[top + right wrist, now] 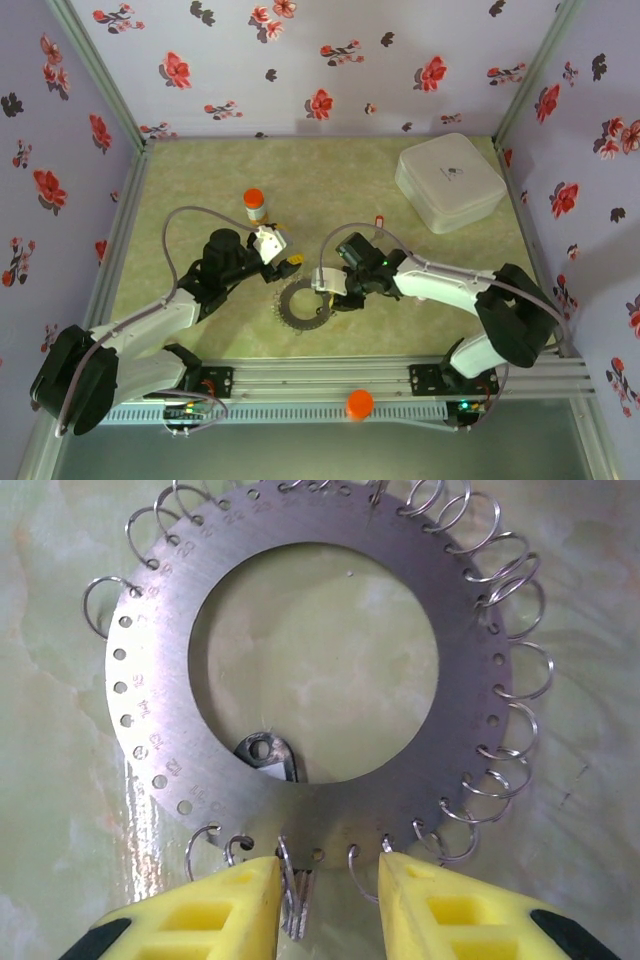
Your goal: Put the keys on the keyring
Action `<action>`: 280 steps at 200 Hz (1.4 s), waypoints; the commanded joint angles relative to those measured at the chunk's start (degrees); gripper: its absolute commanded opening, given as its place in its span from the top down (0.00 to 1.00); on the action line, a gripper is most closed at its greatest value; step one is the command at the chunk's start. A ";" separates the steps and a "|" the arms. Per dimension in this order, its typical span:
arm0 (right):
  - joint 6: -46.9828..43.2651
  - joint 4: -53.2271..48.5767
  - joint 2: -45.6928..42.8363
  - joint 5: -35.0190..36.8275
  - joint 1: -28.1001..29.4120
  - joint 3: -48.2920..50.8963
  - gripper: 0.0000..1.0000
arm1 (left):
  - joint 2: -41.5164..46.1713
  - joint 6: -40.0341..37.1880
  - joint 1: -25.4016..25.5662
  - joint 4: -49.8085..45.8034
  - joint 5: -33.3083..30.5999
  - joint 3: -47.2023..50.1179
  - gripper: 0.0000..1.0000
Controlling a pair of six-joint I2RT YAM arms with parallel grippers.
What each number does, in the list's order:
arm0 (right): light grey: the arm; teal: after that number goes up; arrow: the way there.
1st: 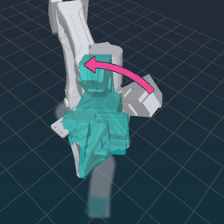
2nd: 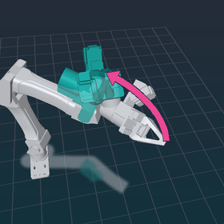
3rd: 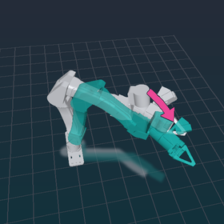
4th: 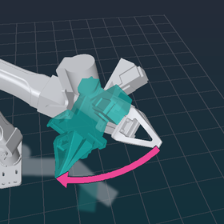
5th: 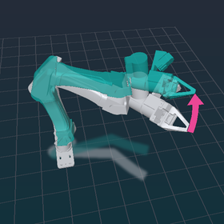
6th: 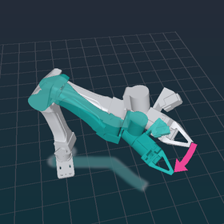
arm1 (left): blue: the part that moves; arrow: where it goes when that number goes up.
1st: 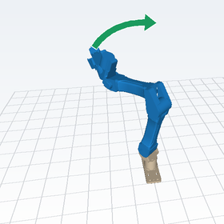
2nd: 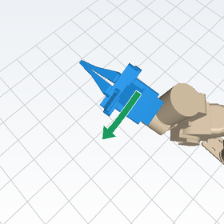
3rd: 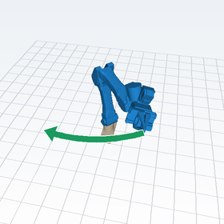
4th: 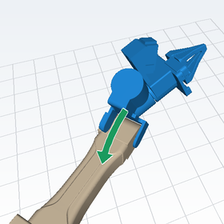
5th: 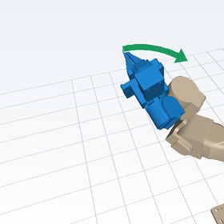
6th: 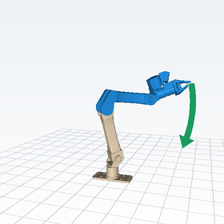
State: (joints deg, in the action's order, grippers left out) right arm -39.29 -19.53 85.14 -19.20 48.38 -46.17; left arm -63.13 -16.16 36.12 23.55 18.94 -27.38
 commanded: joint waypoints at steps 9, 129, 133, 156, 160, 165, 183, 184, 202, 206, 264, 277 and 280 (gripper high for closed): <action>-1.87 -3.37 1.49 -2.60 -0.63 -1.97 0.67 | 0.73 1.27 0.44 2.02 0.92 0.04 0.32; -4.61 -7.75 4.41 0.10 -0.29 -4.62 0.77 | 0.56 1.53 0.44 2.18 1.20 0.02 0.32; -4.65 -7.92 4.48 0.30 -0.22 -4.63 0.78 | 0.56 1.55 0.40 2.20 1.25 -0.03 0.32; -5.34 -9.11 5.34 1.14 0.12 -5.15 0.79 | 0.52 1.42 0.44 2.20 1.25 0.00 0.32; -5.40 -9.25 5.38 1.31 0.21 -5.20 0.79 | 0.53 1.42 0.44 2.20 1.24 -0.03 0.32; -5.44 -9.30 5.59 1.52 0.22 -5.19 0.79 | 0.53 1.41 0.44 2.20 1.27 0.01 0.32; -5.71 -9.39 5.95 1.86 0.54 -5.41 0.80 | 0.46 1.49 0.44 2.20 1.27 -0.05 0.32; -5.71 -9.43 5.97 1.88 0.56 -5.41 0.80 | 0.51 1.49 0.44 2.20 1.27 0.00 0.32; -5.92 -9.48 6.30 1.89 0.78 -5.63 0.81 | 0.39 1.44 0.44 2.20 1.23 -0.05 0.32; -5.98 -9.47 6.47 1.89 0.83 -5.72 0.81 | 0.35 1.45 0.44 2.20 1.27 -0.05 0.32; -7.22 -10.77 8.12 1.45 1.37 -6.99 0.84 | 0.45 1.48 0.44 2.20 1.27 -0.04 0.32; -7.56 -11.29 8.57 1.48 1.53 -7.34 0.86 | 0.56 1.44 0.44 2.22 1.23 -0.01 0.32; -7.56 -11.41 8.67 1.45 1.50 -7.43 0.87 | 0.62 1.40 0.44 2.20 1.25 0.02 0.32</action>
State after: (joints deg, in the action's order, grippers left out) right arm -45.15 -28.27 92.73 -17.98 49.36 -51.86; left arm -63.13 -15.18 36.12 23.57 19.18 -27.38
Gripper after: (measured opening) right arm 0.147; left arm 0.684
